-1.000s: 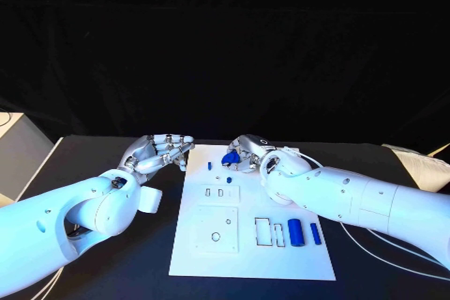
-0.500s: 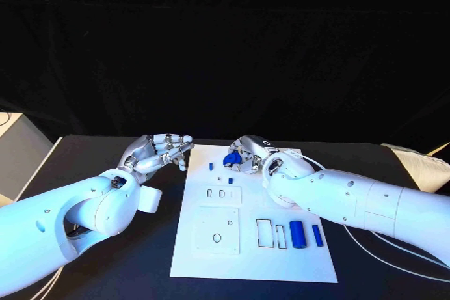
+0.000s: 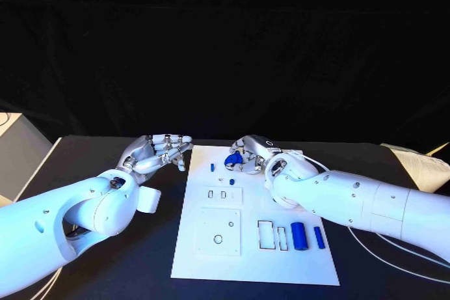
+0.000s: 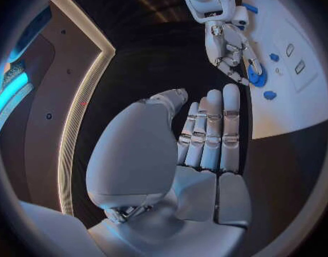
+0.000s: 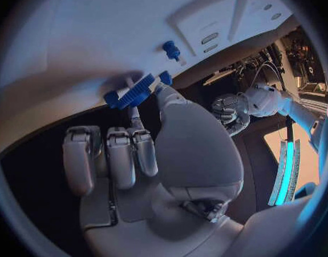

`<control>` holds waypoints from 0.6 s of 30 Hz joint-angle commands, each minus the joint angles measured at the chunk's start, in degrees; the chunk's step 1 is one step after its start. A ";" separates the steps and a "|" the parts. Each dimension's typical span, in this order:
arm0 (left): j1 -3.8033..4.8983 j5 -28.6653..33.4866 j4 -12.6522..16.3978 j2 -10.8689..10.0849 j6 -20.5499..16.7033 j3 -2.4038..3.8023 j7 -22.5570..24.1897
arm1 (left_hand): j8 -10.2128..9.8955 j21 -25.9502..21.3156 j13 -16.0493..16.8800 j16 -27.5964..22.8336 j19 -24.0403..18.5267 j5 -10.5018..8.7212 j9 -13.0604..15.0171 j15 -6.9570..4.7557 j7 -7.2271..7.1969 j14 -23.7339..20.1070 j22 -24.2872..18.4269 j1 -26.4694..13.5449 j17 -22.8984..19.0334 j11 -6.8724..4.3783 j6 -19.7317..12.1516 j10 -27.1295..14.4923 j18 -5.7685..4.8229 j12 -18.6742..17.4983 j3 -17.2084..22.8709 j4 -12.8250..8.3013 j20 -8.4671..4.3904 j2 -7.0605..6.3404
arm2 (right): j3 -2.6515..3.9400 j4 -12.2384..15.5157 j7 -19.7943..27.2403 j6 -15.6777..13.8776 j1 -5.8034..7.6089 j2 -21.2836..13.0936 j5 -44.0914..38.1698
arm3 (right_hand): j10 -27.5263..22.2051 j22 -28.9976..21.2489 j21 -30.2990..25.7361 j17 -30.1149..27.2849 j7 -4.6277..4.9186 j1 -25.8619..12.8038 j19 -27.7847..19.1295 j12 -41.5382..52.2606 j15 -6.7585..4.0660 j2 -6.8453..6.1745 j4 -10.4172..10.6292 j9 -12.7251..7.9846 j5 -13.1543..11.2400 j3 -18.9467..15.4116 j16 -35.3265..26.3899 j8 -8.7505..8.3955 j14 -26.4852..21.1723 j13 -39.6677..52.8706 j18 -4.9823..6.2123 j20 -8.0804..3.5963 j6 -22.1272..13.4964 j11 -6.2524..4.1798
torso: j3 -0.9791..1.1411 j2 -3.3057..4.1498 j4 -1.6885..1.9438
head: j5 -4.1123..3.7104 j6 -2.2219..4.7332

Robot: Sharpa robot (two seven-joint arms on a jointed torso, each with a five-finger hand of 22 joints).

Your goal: Assemble the parts on the task board

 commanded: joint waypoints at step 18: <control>0.03 -0.18 -0.03 -0.20 0.86 0.04 0.29 | 0.27 0.19 0.08 0.21 -0.26 -0.39 0.05 -0.03 -0.14 -0.27 0.05 -0.44 0.03 0.10 -0.34 0.05 0.39 0.40 0.20 -0.01 -0.07 0.03 | 0.19 6.27 -0.67 -0.65 -0.14 -5.42 -0.74 | 5.98 11.17 0.47 15.09 -0.37 0.27 4.45 0.12 -0.02 0.26 0.05 0.17 -0.06 -0.16 0.25 0.32 5.88 15.08 -1.12 0.24 1.06 -0.31 | -0.01 -0.03 0.01 | 0.06 -0.19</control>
